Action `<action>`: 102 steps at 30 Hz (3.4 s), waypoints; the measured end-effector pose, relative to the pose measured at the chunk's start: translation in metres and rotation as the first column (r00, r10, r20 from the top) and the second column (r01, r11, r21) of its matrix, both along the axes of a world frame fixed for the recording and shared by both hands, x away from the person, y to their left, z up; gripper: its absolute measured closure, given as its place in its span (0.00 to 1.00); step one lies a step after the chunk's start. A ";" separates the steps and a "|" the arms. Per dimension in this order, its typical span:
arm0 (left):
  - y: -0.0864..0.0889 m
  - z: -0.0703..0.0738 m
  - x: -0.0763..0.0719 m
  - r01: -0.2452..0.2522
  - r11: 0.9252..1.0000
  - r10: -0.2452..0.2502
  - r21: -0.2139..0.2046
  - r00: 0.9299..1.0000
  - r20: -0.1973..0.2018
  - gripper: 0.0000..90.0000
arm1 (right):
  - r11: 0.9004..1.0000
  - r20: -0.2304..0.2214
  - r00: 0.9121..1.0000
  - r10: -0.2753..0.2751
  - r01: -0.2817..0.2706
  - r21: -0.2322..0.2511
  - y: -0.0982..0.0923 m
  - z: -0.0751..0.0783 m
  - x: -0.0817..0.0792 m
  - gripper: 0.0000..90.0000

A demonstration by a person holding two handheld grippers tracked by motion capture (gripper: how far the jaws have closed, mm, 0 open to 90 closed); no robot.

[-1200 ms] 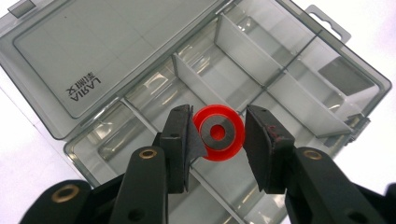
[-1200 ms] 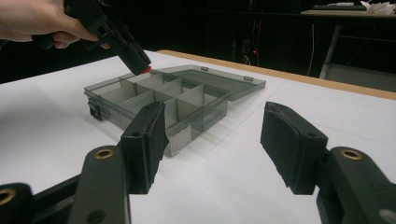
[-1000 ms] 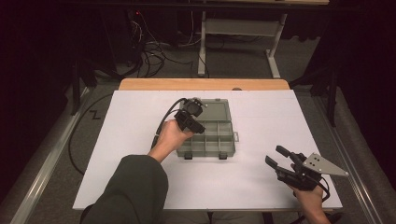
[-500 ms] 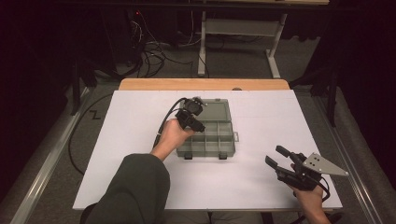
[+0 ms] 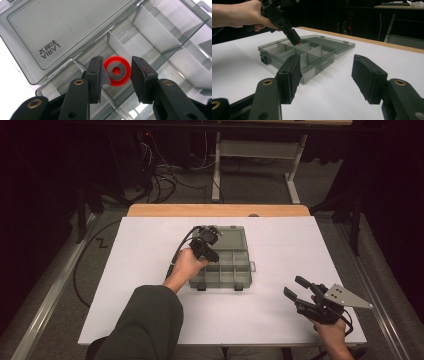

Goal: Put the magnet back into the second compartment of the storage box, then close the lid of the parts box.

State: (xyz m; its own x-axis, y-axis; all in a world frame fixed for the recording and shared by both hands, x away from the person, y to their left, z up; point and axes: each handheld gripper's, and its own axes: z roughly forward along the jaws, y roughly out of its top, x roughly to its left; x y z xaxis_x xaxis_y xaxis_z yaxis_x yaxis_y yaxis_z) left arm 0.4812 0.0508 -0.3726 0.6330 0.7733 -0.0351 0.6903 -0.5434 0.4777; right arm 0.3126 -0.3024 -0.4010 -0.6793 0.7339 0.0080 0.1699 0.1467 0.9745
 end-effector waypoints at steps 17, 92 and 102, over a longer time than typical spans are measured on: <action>0.003 0.002 -0.002 -0.013 1.000 0.013 0.002 1.000 0.020 0.57 | 1.000 -0.001 1.000 -0.004 0.004 0.007 -0.001 0.000 0.000 0.47; 0.062 0.013 -0.044 -0.072 0.994 0.082 -0.077 0.988 0.133 0.47 | 1.000 -0.073 0.997 0.001 -0.001 -0.009 0.017 0.005 0.007 0.56; 0.068 0.012 -0.041 -0.091 0.992 0.102 -0.083 0.986 0.131 0.47 | 0.999 -0.094 0.995 0.022 -0.026 -0.040 0.030 0.006 0.011 0.58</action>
